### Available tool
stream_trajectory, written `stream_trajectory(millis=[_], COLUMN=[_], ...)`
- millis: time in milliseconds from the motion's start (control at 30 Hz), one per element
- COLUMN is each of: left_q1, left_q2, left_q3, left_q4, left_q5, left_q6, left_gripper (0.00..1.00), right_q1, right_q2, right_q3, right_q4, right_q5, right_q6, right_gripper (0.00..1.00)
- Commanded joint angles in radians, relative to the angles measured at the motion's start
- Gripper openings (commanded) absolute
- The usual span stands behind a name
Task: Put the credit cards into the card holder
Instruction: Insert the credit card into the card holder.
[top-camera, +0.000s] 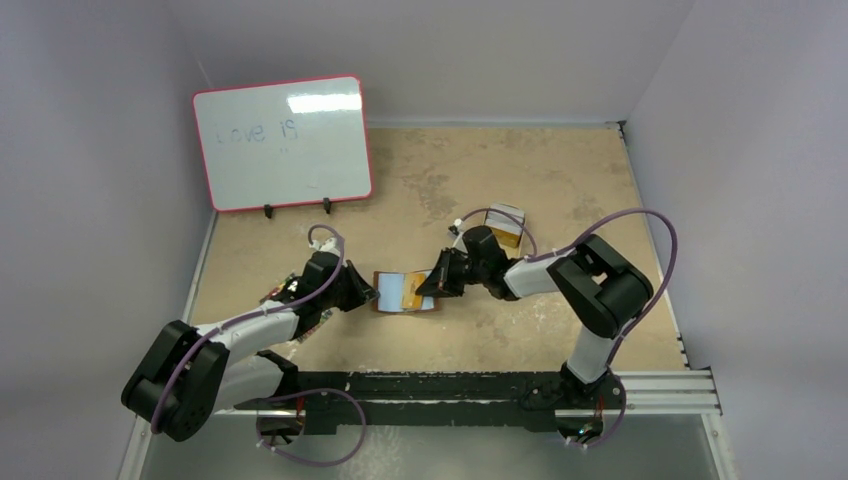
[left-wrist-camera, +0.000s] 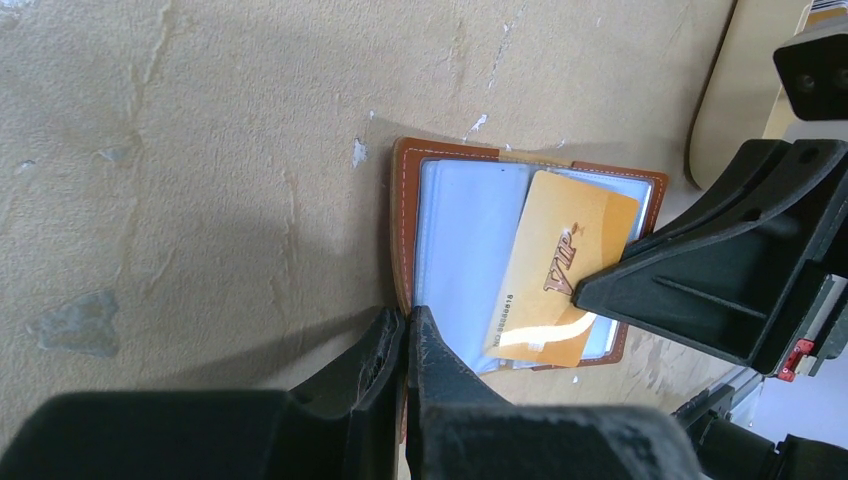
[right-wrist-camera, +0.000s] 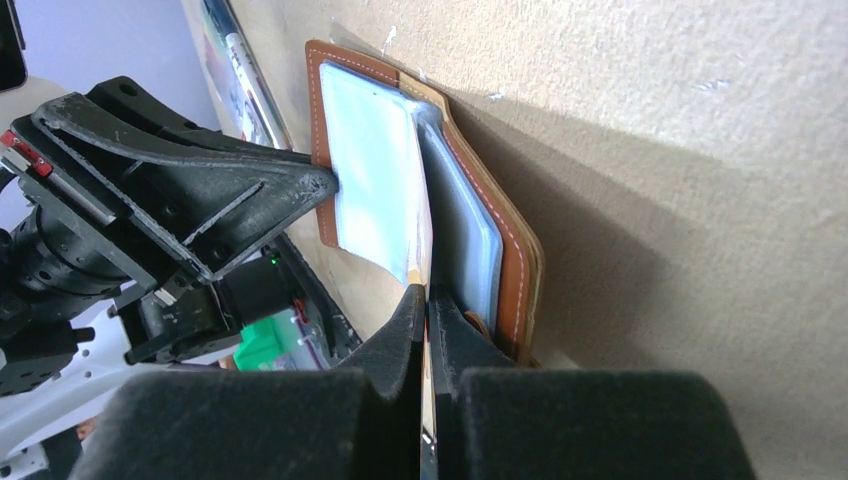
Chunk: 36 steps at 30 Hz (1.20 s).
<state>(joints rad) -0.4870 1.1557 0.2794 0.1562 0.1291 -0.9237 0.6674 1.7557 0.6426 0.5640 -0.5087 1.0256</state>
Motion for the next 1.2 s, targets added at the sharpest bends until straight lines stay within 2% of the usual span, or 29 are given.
stream_trajectory(millis=[0, 467, 967, 1167], left_q1=[-0.005, -0.005, -0.005, -0.006], left_q2=[0.008, 0.010, 0.002, -0.017], left_q3=[-0.003, 0.011, 0.007, -0.009], left_q4=[0.038, 0.023, 0.056, 0.088], left_q5=[0.010, 0.008, 0.040, 0.060], left_q6=[0.011, 0.029, 0.001, -0.033], left_gripper=[0.00, 0.00, 0.00, 0.00], right_q1=[0.008, 0.006, 0.017, 0.040], right_q2=[0.037, 0.051, 0.100, 0.097], right_q3=[0.042, 0.099, 0.170, 0.183], right_q4=[-0.064, -0.249, -0.223, -0.253], right_q5=[-0.019, -0.056, -0.013, 0.022], right_q6=[-0.051, -0.148, -0.162, -0.162], right_gripper=[0.00, 0.00, 0.00, 0.11])
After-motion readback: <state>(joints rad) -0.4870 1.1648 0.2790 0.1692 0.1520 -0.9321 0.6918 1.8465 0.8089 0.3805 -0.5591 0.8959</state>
